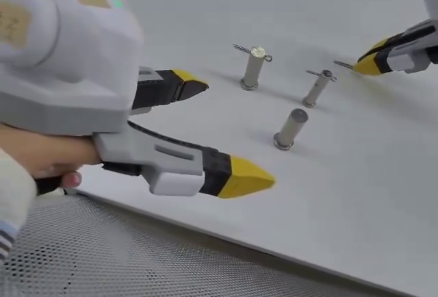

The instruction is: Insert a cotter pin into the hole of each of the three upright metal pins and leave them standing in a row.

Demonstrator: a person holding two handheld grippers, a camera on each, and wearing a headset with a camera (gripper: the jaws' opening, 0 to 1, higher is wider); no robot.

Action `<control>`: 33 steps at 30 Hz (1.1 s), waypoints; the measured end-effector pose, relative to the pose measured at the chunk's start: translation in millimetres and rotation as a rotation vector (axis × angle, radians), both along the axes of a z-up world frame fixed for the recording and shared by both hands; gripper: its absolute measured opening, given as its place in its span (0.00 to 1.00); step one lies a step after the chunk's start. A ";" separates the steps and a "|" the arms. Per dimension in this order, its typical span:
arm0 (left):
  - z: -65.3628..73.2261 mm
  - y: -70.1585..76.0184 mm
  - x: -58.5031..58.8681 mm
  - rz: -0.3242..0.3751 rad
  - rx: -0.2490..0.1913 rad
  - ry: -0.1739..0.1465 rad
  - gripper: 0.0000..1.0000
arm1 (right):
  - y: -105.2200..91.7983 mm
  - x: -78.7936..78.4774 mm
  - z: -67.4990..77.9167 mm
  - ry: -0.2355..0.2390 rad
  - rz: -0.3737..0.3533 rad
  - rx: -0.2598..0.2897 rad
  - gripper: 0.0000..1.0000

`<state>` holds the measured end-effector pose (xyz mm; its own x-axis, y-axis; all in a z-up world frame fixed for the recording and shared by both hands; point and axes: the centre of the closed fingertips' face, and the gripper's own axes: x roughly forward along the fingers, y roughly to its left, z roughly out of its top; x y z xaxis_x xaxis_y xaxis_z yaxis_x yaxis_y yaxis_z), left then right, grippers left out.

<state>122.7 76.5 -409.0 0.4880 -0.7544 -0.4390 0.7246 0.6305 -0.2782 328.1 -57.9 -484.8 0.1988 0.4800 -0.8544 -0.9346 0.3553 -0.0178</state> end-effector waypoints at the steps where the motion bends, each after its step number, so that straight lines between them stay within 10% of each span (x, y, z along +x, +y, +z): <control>1: -0.1 -0.4 -0.4 -0.002 -0.001 0.001 0.84 | -0.4 -0.7 -0.4 -0.002 0.006 -0.009 0.04; 5: -0.2 -1.0 -1.2 -0.004 -0.002 0.002 0.84 | -9.1 -3.9 -6.0 -0.018 0.051 -0.092 0.00; 33: -1.9 -2.8 -4.7 -0.028 0.039 0.003 0.77 | -2.4 -9.0 12.9 -0.181 0.185 -0.169 0.00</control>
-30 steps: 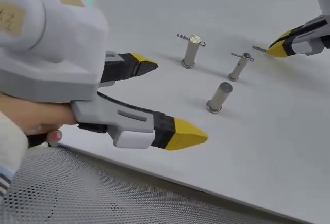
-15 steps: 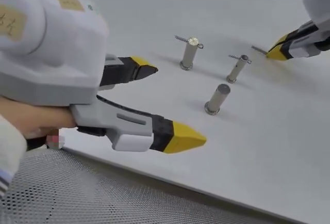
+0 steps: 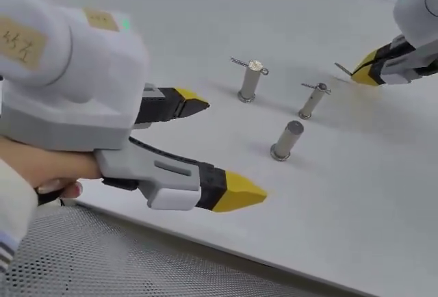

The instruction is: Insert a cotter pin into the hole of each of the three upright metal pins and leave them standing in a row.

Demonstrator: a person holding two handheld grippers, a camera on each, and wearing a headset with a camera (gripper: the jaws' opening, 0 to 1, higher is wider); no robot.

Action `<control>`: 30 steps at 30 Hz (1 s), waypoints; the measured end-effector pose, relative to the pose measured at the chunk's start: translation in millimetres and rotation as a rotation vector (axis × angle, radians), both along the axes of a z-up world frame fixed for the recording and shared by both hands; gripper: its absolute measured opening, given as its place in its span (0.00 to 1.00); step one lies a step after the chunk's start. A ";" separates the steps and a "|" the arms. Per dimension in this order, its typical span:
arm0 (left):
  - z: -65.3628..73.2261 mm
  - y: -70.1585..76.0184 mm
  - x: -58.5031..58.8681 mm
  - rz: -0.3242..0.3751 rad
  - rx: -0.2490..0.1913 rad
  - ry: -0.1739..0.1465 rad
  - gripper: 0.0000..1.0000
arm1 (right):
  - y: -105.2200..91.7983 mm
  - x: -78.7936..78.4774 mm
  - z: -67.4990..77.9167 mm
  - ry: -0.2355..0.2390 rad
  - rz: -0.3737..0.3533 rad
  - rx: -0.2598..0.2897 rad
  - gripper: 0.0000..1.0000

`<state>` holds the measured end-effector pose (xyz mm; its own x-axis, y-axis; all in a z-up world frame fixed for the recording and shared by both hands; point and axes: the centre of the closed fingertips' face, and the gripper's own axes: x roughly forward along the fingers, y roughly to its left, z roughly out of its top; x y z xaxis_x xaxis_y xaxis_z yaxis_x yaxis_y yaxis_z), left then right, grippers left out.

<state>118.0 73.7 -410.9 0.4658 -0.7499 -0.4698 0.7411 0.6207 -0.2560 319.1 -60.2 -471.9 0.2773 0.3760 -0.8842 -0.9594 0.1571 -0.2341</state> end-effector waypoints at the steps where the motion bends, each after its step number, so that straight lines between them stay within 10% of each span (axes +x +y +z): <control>1: 0.1 0.0 0.2 0.001 0.000 0.000 0.77 | -0.1 -1.4 1.9 -0.003 0.004 0.001 0.00; 16: 9.8 -1.1 11.5 0.053 -0.060 0.012 0.75 | 2.7 -5.0 50.0 -0.165 0.073 0.091 0.00; 30: 27.9 -13.9 35.3 0.094 -0.171 0.037 0.62 | 10.1 -45.9 84.3 -0.291 0.147 0.132 0.00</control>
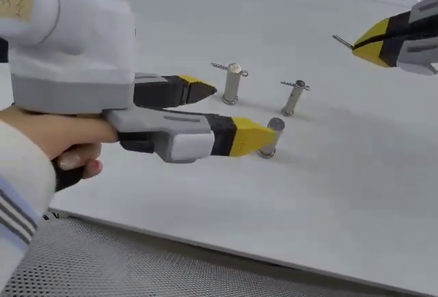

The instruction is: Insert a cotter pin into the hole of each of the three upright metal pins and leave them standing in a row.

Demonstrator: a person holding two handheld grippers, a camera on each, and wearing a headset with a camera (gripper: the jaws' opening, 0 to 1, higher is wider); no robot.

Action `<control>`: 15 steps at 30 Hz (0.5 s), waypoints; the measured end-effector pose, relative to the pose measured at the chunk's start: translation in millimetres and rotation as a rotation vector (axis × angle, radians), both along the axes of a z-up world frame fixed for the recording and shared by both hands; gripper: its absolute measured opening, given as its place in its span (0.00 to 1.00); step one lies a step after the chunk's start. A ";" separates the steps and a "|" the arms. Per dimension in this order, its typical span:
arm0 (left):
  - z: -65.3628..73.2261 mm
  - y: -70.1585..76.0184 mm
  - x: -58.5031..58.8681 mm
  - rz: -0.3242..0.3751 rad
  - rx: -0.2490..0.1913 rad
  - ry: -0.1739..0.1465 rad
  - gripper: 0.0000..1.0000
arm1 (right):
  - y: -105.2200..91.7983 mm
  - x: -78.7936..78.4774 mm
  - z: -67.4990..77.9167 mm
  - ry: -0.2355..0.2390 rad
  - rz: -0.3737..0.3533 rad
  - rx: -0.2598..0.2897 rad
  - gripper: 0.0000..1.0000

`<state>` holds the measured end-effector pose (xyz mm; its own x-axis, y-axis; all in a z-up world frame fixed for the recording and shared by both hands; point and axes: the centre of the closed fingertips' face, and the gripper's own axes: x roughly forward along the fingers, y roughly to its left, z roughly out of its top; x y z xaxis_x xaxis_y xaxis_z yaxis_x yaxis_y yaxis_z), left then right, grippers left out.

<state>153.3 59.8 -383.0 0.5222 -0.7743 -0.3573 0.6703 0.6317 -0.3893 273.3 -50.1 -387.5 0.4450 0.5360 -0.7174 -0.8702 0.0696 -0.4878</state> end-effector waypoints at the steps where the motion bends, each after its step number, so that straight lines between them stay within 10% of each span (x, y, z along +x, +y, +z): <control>1: 1.0 -1.5 2.3 0.000 -0.003 0.001 0.61 | 1.5 -5.1 1.5 -0.005 0.006 0.005 0.00; 15: 13.8 -20.7 19.7 -0.021 -0.076 0.031 0.42 | 33.8 -63.3 9.9 -0.002 0.112 0.059 0.00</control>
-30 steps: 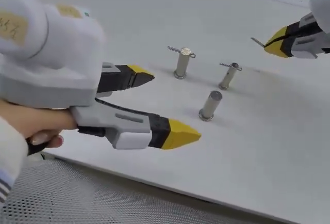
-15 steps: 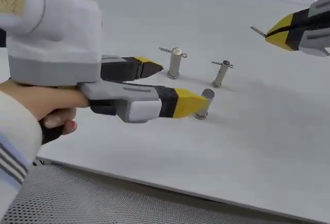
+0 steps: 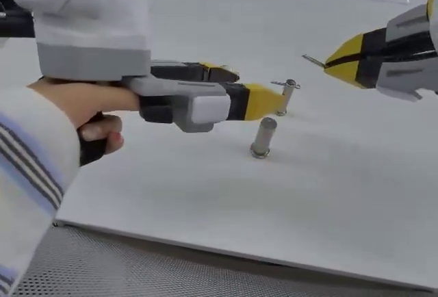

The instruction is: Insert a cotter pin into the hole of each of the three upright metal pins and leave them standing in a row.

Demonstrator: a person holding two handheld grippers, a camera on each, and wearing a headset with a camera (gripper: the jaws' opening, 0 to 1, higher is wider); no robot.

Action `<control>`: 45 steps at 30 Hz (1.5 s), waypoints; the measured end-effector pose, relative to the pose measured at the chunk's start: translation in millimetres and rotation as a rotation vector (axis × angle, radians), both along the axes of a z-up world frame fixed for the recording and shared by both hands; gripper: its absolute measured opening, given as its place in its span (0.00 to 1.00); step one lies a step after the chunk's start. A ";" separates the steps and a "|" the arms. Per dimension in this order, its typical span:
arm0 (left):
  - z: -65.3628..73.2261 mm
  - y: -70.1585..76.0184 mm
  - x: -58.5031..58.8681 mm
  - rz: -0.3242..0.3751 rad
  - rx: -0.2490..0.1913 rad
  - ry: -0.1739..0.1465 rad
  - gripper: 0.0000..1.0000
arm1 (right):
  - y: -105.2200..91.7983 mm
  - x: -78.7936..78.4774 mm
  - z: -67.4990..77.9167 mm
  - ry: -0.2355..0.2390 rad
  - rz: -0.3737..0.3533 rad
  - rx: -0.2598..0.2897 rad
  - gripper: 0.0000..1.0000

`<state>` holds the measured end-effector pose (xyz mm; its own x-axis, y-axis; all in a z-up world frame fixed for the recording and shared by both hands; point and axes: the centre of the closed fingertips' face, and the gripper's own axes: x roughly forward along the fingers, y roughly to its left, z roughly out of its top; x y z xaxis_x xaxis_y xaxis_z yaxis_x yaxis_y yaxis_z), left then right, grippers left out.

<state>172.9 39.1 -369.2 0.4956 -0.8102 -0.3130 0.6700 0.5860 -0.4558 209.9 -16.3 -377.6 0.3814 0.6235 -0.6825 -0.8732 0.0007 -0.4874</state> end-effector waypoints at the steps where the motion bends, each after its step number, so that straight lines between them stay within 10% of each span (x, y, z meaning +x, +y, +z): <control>1: 0.4 -1.2 0.1 0.000 -0.007 0.007 0.40 | 3.8 -3.9 0.3 0.000 0.008 0.005 0.00; 25: 1.0 -7.4 0.2 0.030 -0.101 0.104 0.03 | 47.4 -39.8 2.6 -0.005 0.120 0.037 0.00; 45: -0.8 -5.5 -7.4 0.015 -0.072 0.117 0.00 | 51.4 -41.6 -0.2 0.030 0.104 0.059 0.00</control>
